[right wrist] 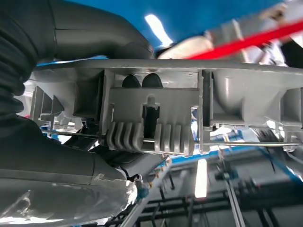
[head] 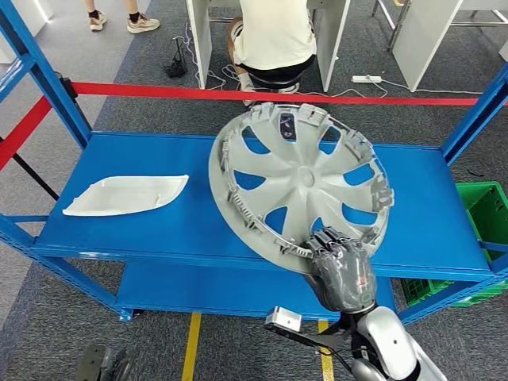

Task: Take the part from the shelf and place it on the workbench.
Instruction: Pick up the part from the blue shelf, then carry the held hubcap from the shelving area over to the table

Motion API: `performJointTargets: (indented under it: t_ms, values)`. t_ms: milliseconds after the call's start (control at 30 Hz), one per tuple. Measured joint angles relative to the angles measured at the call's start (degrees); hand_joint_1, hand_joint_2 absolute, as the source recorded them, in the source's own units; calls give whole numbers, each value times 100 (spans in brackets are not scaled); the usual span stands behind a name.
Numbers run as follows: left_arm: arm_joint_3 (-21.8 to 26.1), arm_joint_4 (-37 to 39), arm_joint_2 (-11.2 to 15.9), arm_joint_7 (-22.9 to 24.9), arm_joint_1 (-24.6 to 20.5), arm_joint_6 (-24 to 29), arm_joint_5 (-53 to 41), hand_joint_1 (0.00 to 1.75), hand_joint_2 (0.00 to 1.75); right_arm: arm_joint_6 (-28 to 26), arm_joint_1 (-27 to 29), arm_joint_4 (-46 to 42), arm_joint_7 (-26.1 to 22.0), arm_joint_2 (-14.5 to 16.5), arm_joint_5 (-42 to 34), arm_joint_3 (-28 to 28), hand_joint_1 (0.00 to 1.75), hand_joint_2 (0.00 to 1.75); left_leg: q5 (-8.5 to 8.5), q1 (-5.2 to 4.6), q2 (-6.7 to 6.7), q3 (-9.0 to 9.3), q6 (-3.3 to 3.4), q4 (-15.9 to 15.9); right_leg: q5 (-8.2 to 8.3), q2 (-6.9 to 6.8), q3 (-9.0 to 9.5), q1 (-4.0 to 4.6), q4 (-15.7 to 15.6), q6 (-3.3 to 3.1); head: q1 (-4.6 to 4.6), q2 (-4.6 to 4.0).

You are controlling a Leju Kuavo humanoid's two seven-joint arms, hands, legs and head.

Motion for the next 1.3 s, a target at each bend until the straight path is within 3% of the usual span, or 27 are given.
performJointTargets:
  t_ms: [167, 333, 433, 533, 600, 700, 733, 767, 800, 867, 933, 1033, 1067, 1133, 1200, 1233, 1267, 1300]
  values:
    - [165, 2, -84, -69, -7, -39, -82, 0, 175, -78, 92, -338, -144, -21, -348, -12, 175, 175, 0, -1, 0, 0, 0, 0, 0, 0, 1, -1, -1, 0, 1, 0]
    - [297, 37, -156, -211, -62, -3, -274, 0, 175, -230, 361, -672, -580, -88, -1631, -140, 175, 175, -7, -32, -2, -2, 24, 9, 11, -1, 4, -32, -11, 26, -1, 0]
    - [313, 99, -174, -336, -109, 55, -395, 0, 175, -390, 683, -880, -923, -174, -2561, -298, 175, 175, -12, -63, -6, -4, 62, 13, 10, -5, 7, -63, -13, 58, -1, 0]
    - [304, 233, -184, -426, -159, 200, -556, 0, 175, -766, 1080, -1057, -1192, -325, -2994, -478, 175, 175, 47, -81, 6, 3, 136, -20, 38, 3, 7, -100, -31, 128, -3, 0]
    - [293, 361, -192, -482, -202, 327, -658, 0, 175, -1012, 1298, -1194, -1284, -436, -3157, -586, 175, 175, 114, -56, 53, 12, 194, -92, -120, -29, -69, -100, 112, 157, 10, 1]
    - [266, 638, -207, -564, -272, 458, -813, 0, 175, -1244, 1567, -1386, -1282, -570, -3229, -714, 175, 175, 149, -41, 174, -10, 229, -122, -731, -105, -439, -94, 1105, 179, 34, 1]
    - [241, 763, -211, -597, -316, 497, -875, 0, 175, -1309, 1677, -1450, -1242, -609, -3204, -756, 175, 175, 155, -40, 219, -22, 226, -120, -855, -116, -532, -98, 1414, 195, 34, 0]
    - [200, 903, -215, -630, -378, 535, -933, 0, 175, -1374, 1791, -1519, -1193, -649, -3163, -799, 175, 175, 163, -36, 261, -33, 218, -118, -874, -126, -535, -104, 1536, 214, 33, 0]
    - [155, 1050, -219, -659, -451, 573, -978, 0, 175, -1435, 1892, -1587, -1142, -689, -3117, -842, 175, 175, 171, -26, 302, -45, 203, -113, -786, -147, -422, -111, 1415, 233, 34, 0]
    - [66, 1307, -229, -700, -600, 635, -1022, 0, 175, -1523, 2023, -1709, -1071, -755, -3058, -927, 175, 175, 180, -1, 385, -70, 142, -80, -526, -314, 56, -118, 660, 291, 39, 0]
    - [10, 1492, -228, -740, -709, 671, -1046, 0, 175, -1581, 2089, -1795, -1026, -793, -3031, -990, 175, 175, 182, -8, 472, -78, 56, -37, -369, -462, 383, -102, 120, 259, 49, 1]
    - [-88, 1686, -215, -782, -839, 684, -1084, 0, 175, -1680, 2227, -1913, -959, -842, -2994, -1057, 175, 175, 213, -25, 565, -86, -46, 1, -338, -364, 308, -100, 108, 83, 47, 1]
    - [-126, 1733, -212, -785, -881, 685, -1087, 0, 175, -1705, 2280, -1952, -939, -861, -2987, -1083, 175, 175, 166, -16, 528, -108, -81, 29, -315, -311, 257, -102, 122, 30, 44, 1]
    - [-196, 1820, -208, -796, -957, 693, -1077, 0, 175, -1726, 2348, -2016, -910, -904, -2993, -1135, 175, 175, -183, 0, 337, -231, -132, 336, -226, -211, 139, -106, 118, -71, 44, 0]
    - [-261, 1949, -200, -835, -1034, 741, -1022, 0, 175, -1734, 2366, -2049, -931, -943, -3031, -1178, 175, 175, -703, -4, 160, -456, -132, 1026, -110, -87, -1, -90, 119, -124, 44, 0]
    - [-291, 2031, -194, -859, -1067, 774, -988, 0, 175, -1738, 2371, -2056, -959, -955, -3054, -1197, 175, 175, -872, -11, 129, -539, -113, 1347, -50, -15, -81, -76, 120, -132, 43, 0]
    - [-316, 2110, -188, -882, -1095, 810, -959, 0, 175, -1741, 2377, -2058, -987, -960, -3070, -1214, 175, 175, -929, -22, 111, -552, -82, 1525, 9, 59, -158, -59, 121, -137, 44, 0]
    - [-339, 2181, -182, -901, -1115, 839, -935, 0, 175, -1745, 2382, -2060, -1012, -962, -3078, -1226, 175, 175, -869, -38, 93, -469, -36, 1506, 70, 136, -233, -40, 121, -139, 44, 0]
